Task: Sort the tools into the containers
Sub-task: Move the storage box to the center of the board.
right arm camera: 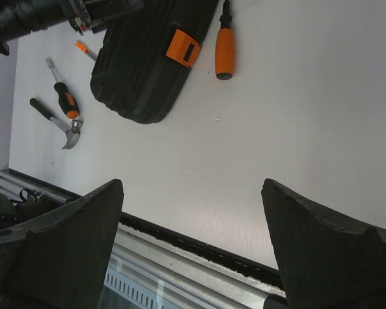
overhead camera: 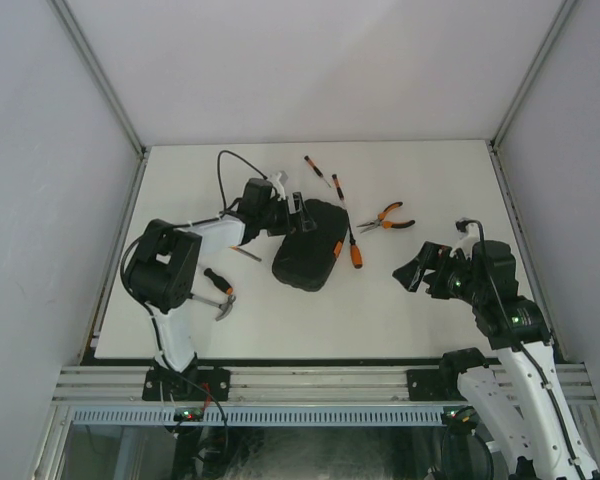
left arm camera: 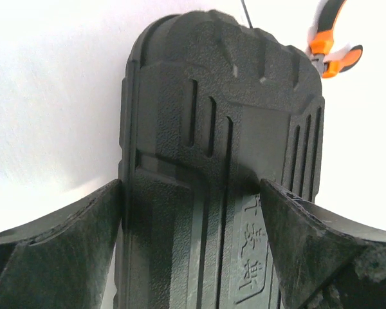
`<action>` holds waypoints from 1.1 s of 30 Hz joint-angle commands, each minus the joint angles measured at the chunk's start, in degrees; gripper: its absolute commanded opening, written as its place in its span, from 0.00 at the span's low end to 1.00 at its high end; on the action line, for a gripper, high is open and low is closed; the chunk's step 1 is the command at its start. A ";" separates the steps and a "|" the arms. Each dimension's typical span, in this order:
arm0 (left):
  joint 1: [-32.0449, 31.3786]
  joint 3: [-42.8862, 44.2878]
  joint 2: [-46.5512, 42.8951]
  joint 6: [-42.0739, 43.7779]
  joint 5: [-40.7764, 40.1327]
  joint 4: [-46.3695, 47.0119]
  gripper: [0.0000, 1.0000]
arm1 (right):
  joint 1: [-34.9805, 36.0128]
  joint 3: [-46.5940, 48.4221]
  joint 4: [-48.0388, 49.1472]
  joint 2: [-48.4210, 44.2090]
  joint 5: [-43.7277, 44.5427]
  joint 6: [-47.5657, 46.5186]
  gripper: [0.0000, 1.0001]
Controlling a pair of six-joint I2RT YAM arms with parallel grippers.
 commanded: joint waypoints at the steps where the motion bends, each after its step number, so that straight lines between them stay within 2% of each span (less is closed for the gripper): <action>1: -1.17 -7.59 -2.66 -4.91 -2.56 -1.18 0.88 | 0.59 0.06 1.63 -1.05 2.32 2.17 0.88; 6: -2.42 -12.33 -6.09 -7.25 -3.92 1.30 0.87 | 0.66 -2.17 4.34 -2.30 2.45 4.60 0.88; 9: -5.79 -13.63 -7.05 -7.94 -5.52 1.16 0.87 | 0.79 -3.40 5.65 -2.72 2.69 6.01 0.88; 15: -9.28 -18.65 -8.79 -10.89 -6.43 4.00 0.85 | 0.83 -5.99 7.50 -3.73 7.00 9.08 0.88; 21: -10.12 -23.64 -12.37 -12.34 -6.62 6.30 0.84 | 0.83 -8.06 9.83 -1.94 9.40 10.45 0.88; 28: -10.06 -22.81 -17.85 -8.91 -7.58 3.59 0.88 | 0.73 -8.74 14.52 4.00 4.33 9.56 0.88; 33: -10.03 -19.52 -21.20 -4.42 -7.96 -0.15 0.93 | 1.16 -11.52 18.72 4.22 2.05 10.66 0.88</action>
